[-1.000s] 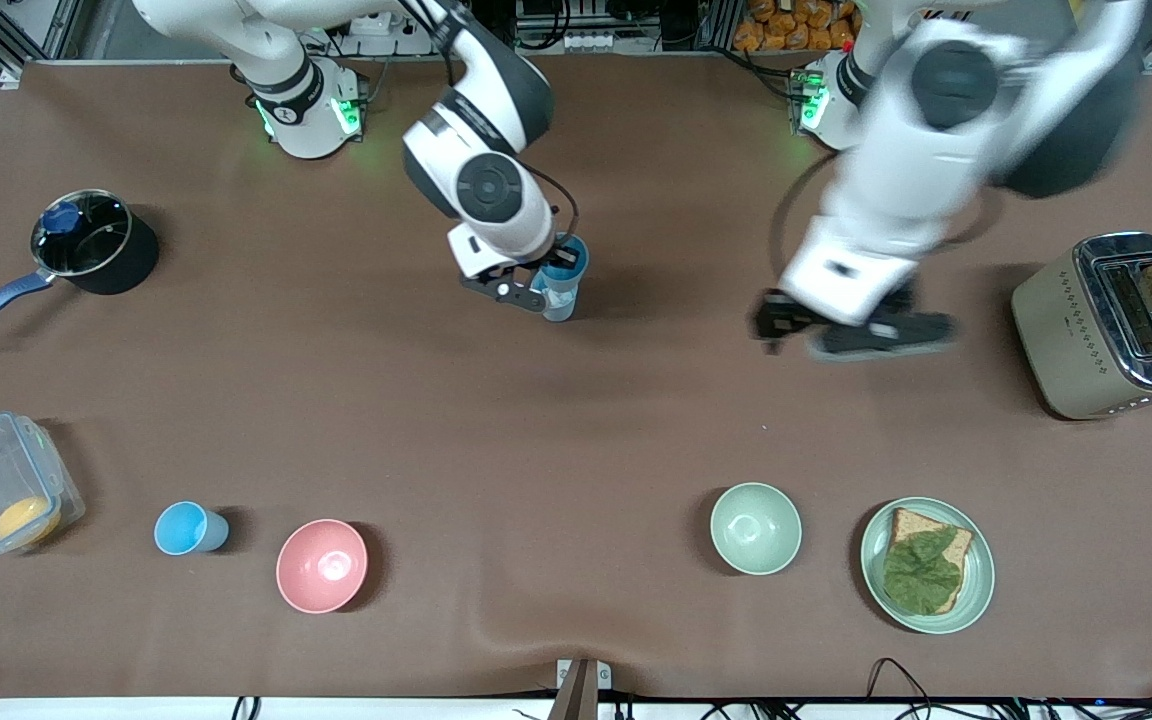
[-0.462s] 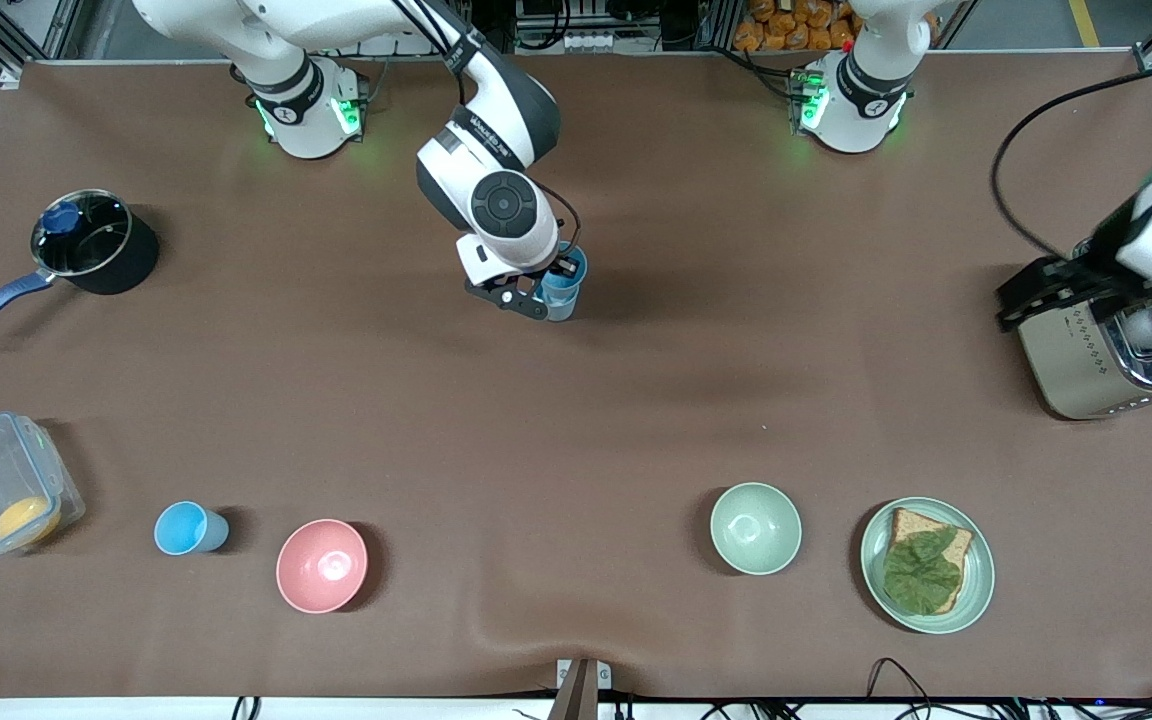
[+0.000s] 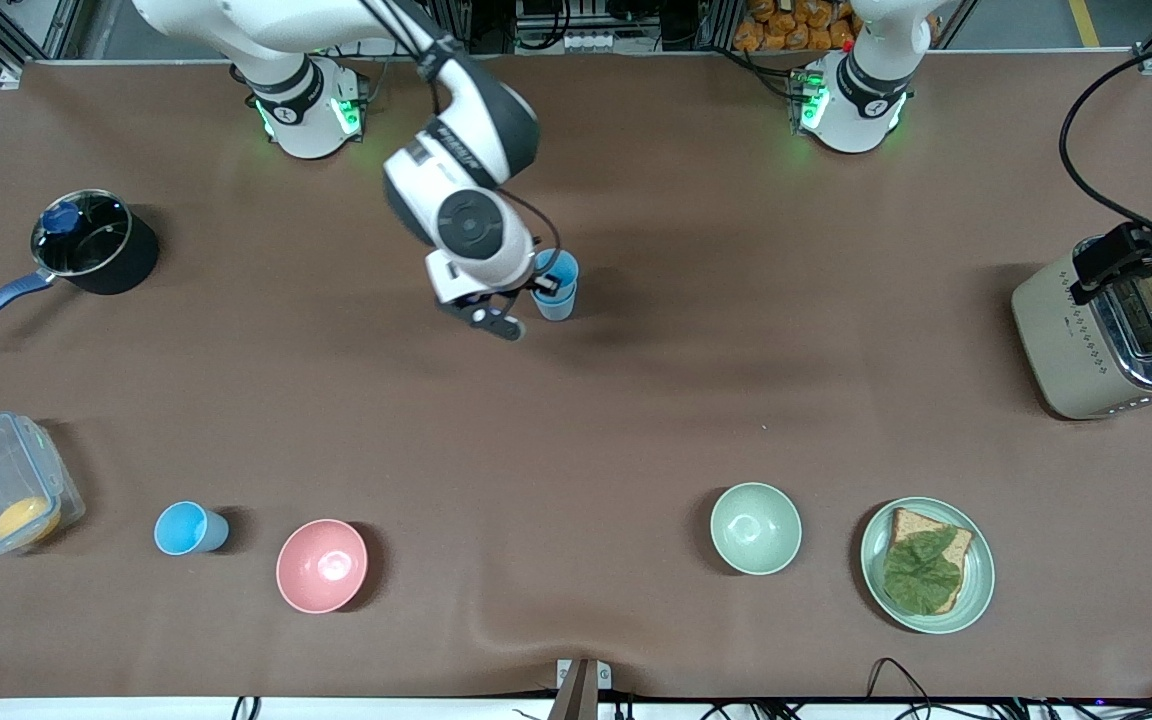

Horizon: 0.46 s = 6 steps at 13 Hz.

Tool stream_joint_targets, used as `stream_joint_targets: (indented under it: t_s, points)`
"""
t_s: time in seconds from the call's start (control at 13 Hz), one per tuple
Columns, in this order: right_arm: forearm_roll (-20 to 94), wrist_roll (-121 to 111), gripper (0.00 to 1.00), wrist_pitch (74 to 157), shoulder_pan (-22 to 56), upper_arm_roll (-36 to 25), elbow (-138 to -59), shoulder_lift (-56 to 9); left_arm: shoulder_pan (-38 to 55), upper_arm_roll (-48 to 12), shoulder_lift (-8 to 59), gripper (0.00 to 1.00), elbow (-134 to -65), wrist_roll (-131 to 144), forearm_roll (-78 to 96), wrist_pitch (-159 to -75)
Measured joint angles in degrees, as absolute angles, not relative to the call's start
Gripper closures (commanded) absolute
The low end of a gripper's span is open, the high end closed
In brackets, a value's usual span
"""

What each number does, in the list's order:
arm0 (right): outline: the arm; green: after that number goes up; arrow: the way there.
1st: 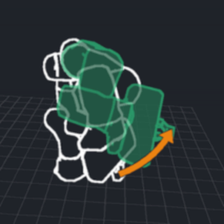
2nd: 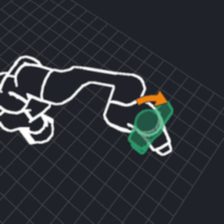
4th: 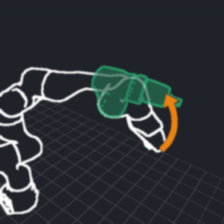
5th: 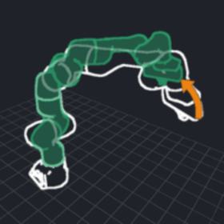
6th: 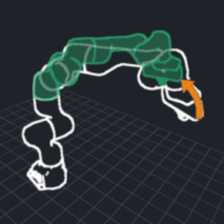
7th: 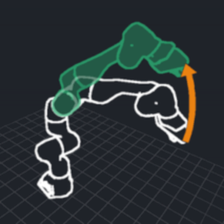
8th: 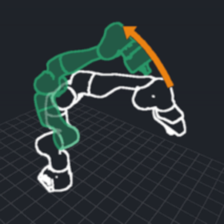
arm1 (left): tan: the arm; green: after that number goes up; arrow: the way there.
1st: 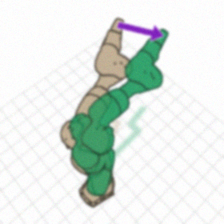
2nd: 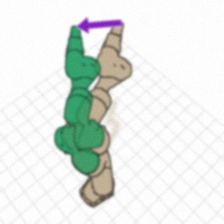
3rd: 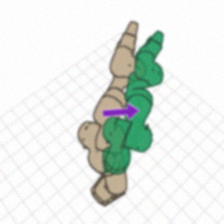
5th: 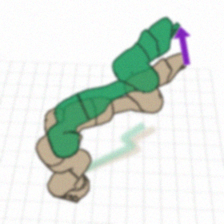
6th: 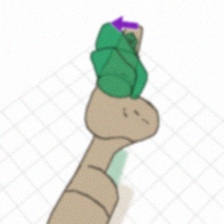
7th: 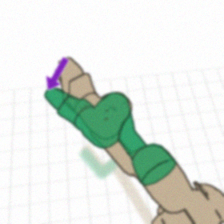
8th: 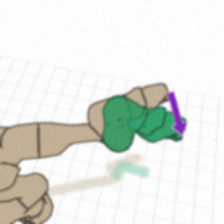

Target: Stack blue cups with both arms

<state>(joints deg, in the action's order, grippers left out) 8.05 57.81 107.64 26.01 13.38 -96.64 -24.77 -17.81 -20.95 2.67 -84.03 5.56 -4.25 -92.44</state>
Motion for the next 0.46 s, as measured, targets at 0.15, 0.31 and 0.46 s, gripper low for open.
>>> stream_joint_targets:
  t_s: [0.15, 0.31, 0.46]
  points:
    - [7.5, 46.1, 0.00, 104.8, 19.0, 13.1, -95.9, -22.9, -7.0, -9.2, 1.7, 0.00, -84.1, 4.3, -3.8, -91.8]
    - [5.1, 33.4, 0.00, 102.6, 11.5, 12.7, -95.8, -21.2, -3.9, -5.3, 1.6, 0.00, -84.1, 2.8, -2.7, -90.7]
    - [4.2, 24.0, 0.00, 100.9, 5.6, 12.6, -95.8, -19.1, -3.1, -4.4, 1.6, 0.00, -84.2, 2.5, -2.5, -90.6]
